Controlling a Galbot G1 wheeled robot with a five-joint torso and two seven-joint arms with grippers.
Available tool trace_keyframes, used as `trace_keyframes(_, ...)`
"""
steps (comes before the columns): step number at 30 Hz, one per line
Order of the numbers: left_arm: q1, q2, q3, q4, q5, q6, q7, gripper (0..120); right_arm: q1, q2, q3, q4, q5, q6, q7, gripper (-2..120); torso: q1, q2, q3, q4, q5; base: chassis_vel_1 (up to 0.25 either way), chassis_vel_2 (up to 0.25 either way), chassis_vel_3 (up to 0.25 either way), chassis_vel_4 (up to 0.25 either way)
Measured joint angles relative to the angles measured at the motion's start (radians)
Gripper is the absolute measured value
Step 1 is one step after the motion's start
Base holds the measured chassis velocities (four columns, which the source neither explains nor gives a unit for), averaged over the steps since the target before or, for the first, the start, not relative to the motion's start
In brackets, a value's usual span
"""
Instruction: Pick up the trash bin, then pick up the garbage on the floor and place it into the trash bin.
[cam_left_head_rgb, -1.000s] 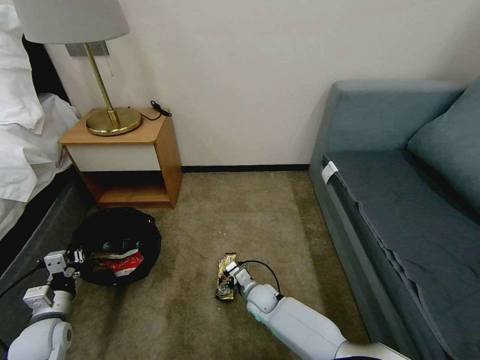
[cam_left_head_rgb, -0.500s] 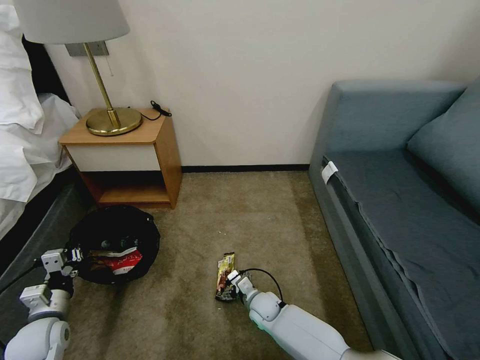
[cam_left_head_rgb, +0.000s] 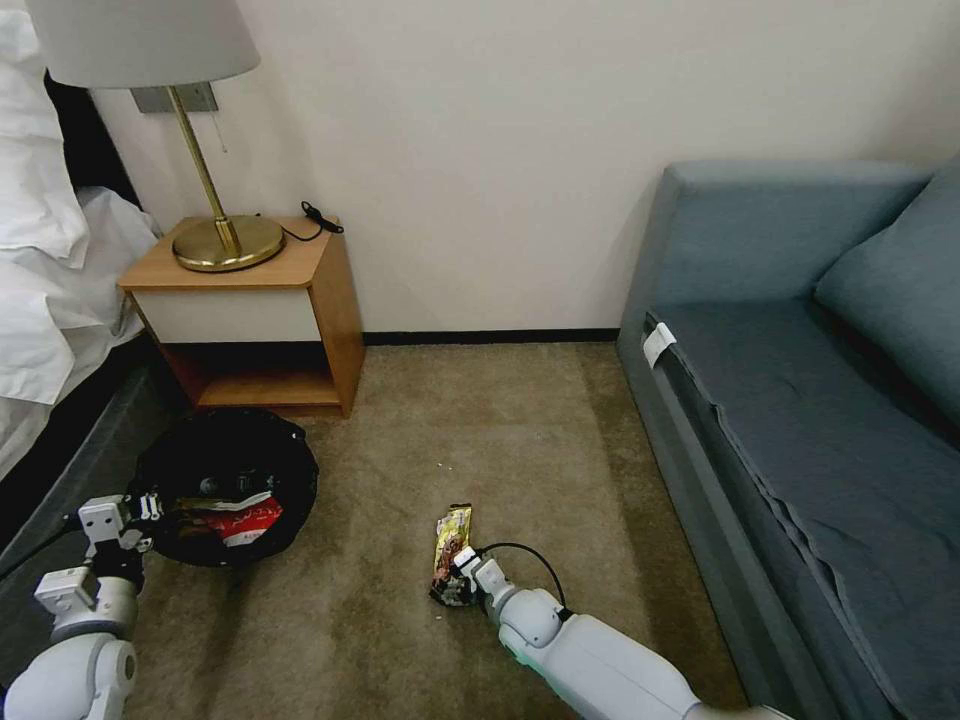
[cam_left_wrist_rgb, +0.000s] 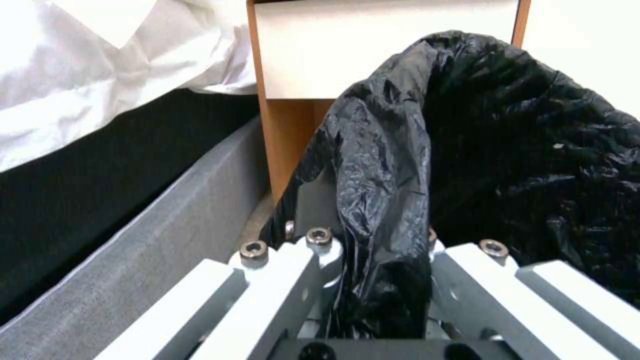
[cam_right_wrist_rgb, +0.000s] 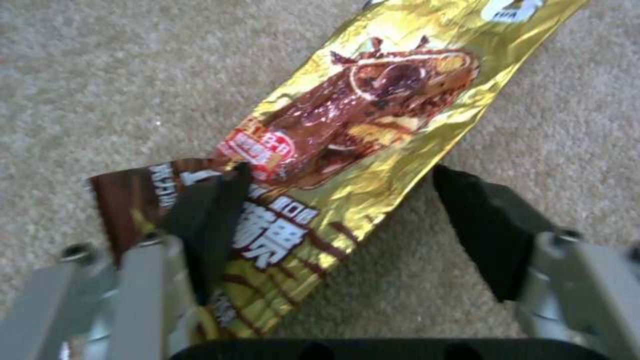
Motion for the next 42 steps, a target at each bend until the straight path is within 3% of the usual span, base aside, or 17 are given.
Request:
trace_keyframes(2, 0.002, -0.001, 0.0, -0.001, 0.0, 0.0, 0.0, 4, 0.0, -0.001, -0.002, 0.003, 0.003, 0.001, 0.0, 61, 0.0, 0.0, 0.0, 0.0001, 0.0, 0.0, 0.0, 0.0, 0.0)
trace_keyframes(5, 0.003, -0.001, -0.001, -0.003, 0.0, 0.0, 0.0, 4, 0.001, -0.001, -0.003, 0.004, 0.004, 0.002, 0.0, 54, 0.0, 0.0, 0.0, 0.0, 0.0, 0.0, 0.0, 0.0, 0.0)
trace_keyframes(10, 0.006, 0.002, -0.007, -0.007, -0.005, 0.0, 0.0, 4, 0.01, -0.003, 0.002, 0.009, 0.007, 0.004, 0.0, 30, 0.0, 0.0, 0.0, -0.0001, -0.0002, 0.0, 0.0, 0.0, 0.0)
trace_keyframes(14, 0.008, 0.004, -0.01, -0.007, -0.006, -0.001, 0.003, 4, 0.015, -0.003, 0.007, 0.009, 0.007, 0.006, 0.001, 22, 0.0, 0.0, 0.0, 0.0, -0.0002, 0.0, 0.0, 0.0, 0.0)
trace_keyframes(19, 0.015, -0.003, -0.011, 0.002, -0.004, -0.013, 0.008, 4, 0.027, -0.002, 0.048, 0.021, 0.002, 0.009, 0.001, 0, 0.0, 0.0, 0.0, 0.0, -0.0002, 0.0, 0.0, 0.0, 0.0)
trace_keyframes(34, 0.007, -0.021, 0.023, 0.027, 0.009, -0.033, 0.014, 4, 0.079, -0.018, 0.156, 0.099, 0.01, 0.009, 0.008, 0, 0.0, 0.0, 0.0, -0.0001, -0.0001, 0.0, 0.0, 0.0, 0.0)
trace_keyframes(42, 0.003, -0.019, 0.036, 0.024, 0.006, -0.033, 0.016, 4, 0.142, -0.055, 0.148, 0.374, 0.159, -0.062, 0.054, 0, 0.0, 0.0, 0.0, 0.0, -0.0001, 0.0, 0.0, 0.0, 0.0)
